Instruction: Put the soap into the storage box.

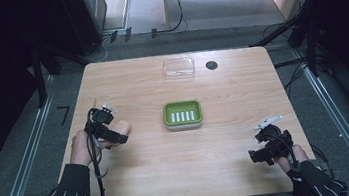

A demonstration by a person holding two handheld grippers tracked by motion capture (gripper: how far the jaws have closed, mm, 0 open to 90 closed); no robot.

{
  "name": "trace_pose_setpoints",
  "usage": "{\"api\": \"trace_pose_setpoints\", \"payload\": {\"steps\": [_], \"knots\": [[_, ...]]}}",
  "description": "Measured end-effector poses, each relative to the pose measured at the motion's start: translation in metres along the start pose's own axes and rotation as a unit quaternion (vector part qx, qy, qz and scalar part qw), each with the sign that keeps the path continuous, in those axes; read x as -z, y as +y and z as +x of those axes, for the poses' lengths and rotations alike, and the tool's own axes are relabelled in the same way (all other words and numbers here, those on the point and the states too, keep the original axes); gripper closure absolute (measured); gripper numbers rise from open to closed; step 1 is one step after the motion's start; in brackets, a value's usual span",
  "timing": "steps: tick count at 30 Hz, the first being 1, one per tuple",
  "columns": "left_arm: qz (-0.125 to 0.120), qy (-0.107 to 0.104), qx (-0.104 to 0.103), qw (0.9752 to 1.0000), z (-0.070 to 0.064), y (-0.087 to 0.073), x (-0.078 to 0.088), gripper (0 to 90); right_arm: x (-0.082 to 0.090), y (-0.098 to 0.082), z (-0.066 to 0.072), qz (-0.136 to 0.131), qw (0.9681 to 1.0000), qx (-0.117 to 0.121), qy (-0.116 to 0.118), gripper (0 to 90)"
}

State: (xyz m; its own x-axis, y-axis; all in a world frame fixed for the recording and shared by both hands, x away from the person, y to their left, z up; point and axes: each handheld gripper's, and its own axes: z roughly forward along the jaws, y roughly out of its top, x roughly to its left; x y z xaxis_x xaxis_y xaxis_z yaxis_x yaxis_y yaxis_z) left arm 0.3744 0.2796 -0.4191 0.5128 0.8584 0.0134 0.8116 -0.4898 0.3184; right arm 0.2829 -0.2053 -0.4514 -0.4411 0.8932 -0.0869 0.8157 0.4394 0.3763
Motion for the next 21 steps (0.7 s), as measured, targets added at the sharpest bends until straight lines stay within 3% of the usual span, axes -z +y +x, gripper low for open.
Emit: {"api": "trace_pose_setpoints", "payload": {"steps": [21], "knots": [[0.016, -0.002, -0.004, 0.9999, 0.005, 0.015, -0.016, 6.8, 0.000, 0.000, -0.001, -0.001, 1.0000, -0.001, 0.002, 14.2]]}}
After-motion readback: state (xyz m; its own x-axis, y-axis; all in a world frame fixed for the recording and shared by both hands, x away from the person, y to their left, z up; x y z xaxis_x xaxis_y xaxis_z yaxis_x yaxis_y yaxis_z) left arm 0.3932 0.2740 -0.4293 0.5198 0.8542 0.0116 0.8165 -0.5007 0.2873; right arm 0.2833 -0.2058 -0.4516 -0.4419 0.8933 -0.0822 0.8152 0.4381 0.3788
